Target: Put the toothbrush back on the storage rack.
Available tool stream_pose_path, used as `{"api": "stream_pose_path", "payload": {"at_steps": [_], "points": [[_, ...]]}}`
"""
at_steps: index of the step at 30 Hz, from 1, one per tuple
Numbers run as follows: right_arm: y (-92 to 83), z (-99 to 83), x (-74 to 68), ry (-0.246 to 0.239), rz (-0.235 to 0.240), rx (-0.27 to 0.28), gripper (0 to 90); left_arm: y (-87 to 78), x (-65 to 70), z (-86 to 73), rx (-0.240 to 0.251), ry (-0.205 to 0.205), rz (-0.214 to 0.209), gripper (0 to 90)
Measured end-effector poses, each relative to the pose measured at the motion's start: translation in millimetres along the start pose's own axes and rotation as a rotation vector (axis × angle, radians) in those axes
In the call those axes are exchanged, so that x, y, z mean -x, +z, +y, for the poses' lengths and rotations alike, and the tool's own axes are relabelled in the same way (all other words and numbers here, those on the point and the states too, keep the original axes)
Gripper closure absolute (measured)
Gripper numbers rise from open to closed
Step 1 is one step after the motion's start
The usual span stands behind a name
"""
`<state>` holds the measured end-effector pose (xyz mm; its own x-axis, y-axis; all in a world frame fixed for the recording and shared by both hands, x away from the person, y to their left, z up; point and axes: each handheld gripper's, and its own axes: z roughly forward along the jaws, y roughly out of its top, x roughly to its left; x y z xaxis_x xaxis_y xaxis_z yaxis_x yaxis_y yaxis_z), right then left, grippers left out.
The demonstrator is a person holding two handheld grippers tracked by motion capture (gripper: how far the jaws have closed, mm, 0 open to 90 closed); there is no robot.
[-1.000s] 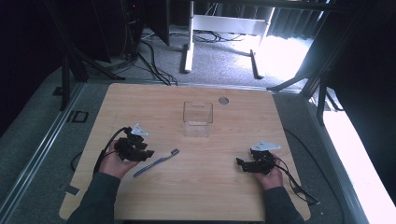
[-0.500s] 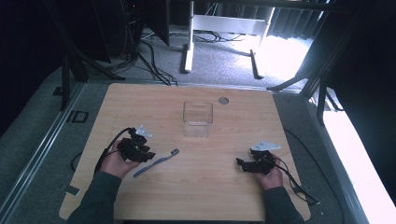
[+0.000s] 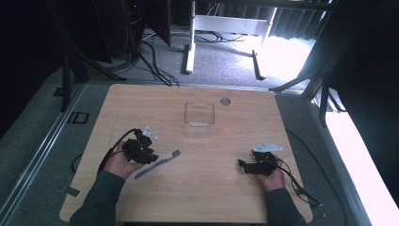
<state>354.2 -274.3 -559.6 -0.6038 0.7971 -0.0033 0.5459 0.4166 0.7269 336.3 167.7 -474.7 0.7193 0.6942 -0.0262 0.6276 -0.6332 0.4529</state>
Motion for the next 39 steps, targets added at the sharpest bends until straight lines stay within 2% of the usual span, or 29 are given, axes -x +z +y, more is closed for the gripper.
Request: {"api": "stream_pose_path", "payload": {"at_steps": [15, 39], "points": [[0.5, 0.5, 0.2, -0.001, 0.001, 0.0, 19.6, 7.7, 3.4, 8.3, -0.071, 0.031, -0.009, 65.2], [1.1, 1.1, 0.4, -0.003, 0.002, -0.001, 19.6, 25.9, -3.7, 22.7, -0.189, 0.053, -0.025, 64.9]]}}
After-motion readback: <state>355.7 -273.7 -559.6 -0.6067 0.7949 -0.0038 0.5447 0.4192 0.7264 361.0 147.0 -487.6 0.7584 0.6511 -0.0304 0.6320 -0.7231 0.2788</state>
